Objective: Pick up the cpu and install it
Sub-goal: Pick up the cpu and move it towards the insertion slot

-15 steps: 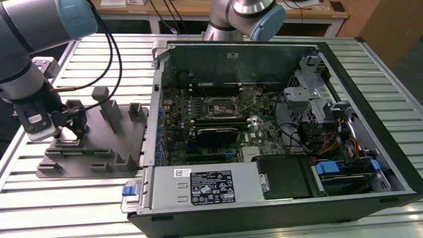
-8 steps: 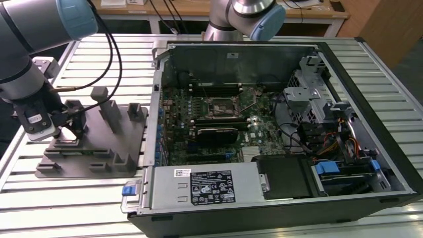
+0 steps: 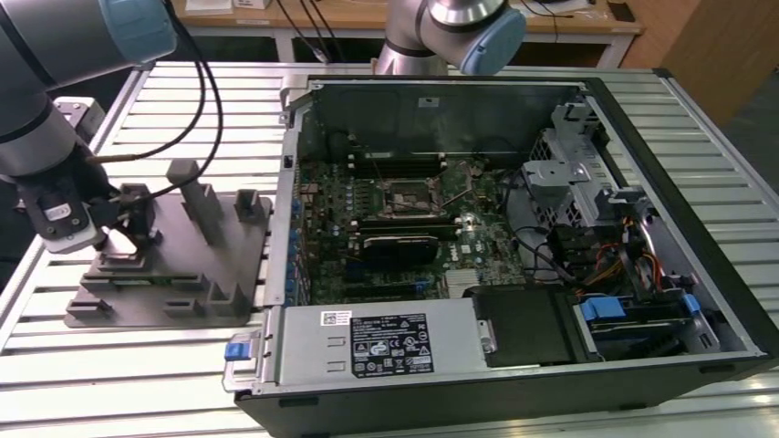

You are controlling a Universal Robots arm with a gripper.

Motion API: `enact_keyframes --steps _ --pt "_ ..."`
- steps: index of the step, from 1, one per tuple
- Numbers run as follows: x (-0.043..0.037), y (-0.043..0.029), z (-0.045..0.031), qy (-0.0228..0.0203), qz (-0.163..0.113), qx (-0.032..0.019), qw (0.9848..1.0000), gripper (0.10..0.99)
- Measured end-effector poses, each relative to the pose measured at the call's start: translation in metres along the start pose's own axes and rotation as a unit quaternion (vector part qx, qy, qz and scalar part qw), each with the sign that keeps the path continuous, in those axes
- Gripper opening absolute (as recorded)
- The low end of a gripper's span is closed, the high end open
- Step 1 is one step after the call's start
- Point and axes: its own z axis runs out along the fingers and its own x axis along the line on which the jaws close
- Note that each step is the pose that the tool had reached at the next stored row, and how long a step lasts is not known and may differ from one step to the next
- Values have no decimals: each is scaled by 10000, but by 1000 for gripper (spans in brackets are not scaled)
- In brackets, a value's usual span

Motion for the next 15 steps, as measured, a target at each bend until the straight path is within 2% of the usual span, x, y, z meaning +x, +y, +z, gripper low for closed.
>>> enact_keyframes --steps 15 --pt "2 17 -272 -1 0 0 10000 545"
